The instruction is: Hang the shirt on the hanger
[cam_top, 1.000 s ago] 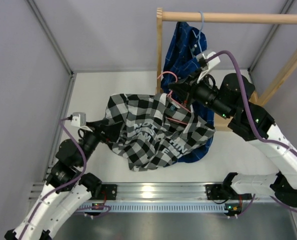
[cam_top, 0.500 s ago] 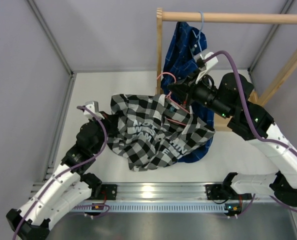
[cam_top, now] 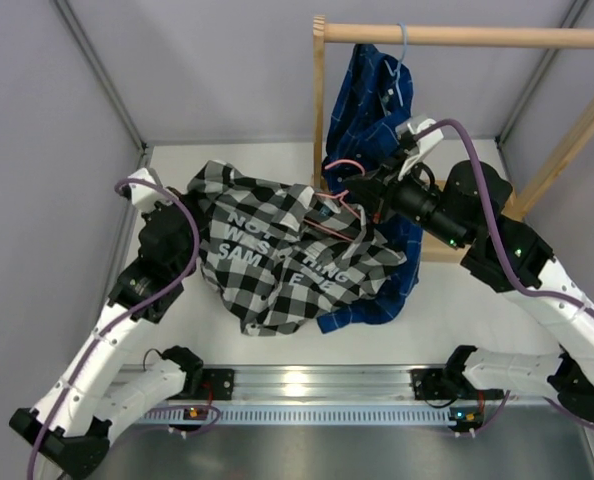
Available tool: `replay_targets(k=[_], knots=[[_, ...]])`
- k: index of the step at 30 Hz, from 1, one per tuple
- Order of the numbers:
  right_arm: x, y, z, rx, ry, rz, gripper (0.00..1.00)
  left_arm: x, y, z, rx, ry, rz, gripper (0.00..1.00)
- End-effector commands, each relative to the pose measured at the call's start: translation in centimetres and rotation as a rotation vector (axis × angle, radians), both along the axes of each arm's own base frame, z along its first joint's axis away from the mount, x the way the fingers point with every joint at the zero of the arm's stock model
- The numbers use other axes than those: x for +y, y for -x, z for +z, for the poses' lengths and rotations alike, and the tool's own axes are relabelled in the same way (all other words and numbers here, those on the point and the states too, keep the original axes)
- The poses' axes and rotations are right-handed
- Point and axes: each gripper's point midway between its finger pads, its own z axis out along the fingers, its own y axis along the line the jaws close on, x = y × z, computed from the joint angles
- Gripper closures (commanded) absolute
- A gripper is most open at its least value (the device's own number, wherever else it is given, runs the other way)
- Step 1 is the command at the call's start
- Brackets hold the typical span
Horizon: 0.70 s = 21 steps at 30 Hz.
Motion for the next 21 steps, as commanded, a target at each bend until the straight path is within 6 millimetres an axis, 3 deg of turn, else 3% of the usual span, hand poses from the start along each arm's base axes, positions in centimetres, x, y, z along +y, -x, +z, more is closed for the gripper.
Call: replay_targets(k=[1,7,11,12,13,14,15,16,17,18,20,21], knots=[[-1.5,0.4,3.2,-0.072,-0.083,-0.039,1.0,1.8,-1.0,0.4,0.045,0.03,0.085,1.0],[-2.8,-0.2,4.5,-0.067,-0.149,-0.12,1.0,0.9,-2.9,-1.9,0.131,0.121,-0.025,1.0],[-2.7,-0.5,6.5,-0.07,-0.201,-0.134,1.0,0.3,-2.3,-0.5,0.106,0.118,-0.088,0.96],[-2.5,-0.6,6.9,-0.074,-0.205,-0.128,1.0,0.0,-2.1,0.6,0.083,0.111,-0.115,0.83],[-1.6,-0.7,6.8,-0.071,-0.192,-0.1,1.0,-0.2,-1.5,1.9,0.055,0.075,-0.154,0.33],[-1.5,-0.3,7.7,-0.081,-0.2,-0.079,1.0,-1.7,-1.0,3.0,0.035,0.061,-0.253,0.07],[-0.5,-0.3,7.5,-0.075,-0.18,-0.041,1.0,-2.4,0.1,6.2,-0.038,0.041,-0.323,0.02],[-0.4,-0.1,8.2,-0.084,-0.18,-0.027,1.0,-3.3,0.9,7.8,-0.081,-0.024,-0.406,0.02],[-0.1,0.1,7.6,-0.071,-0.15,-0.011,1.0,-6.3,2.5,9.4,-0.13,-0.048,-0.603,0.02],[0.5,0.0,7.0,-0.062,-0.126,0.006,1.0,-7.7,3.7,12.3,-0.206,-0.083,-0.704,0.02],[0.4,-0.1,6.1,-0.05,-0.079,0.005,1.0,-10.3,5.3,14.0,-0.254,-0.162,-0.902,0.02],[0.3,-0.2,5.6,-0.043,-0.064,0.002,1.0,-12.7,5.8,13.2,-0.219,-0.163,-1.078,0.02]])
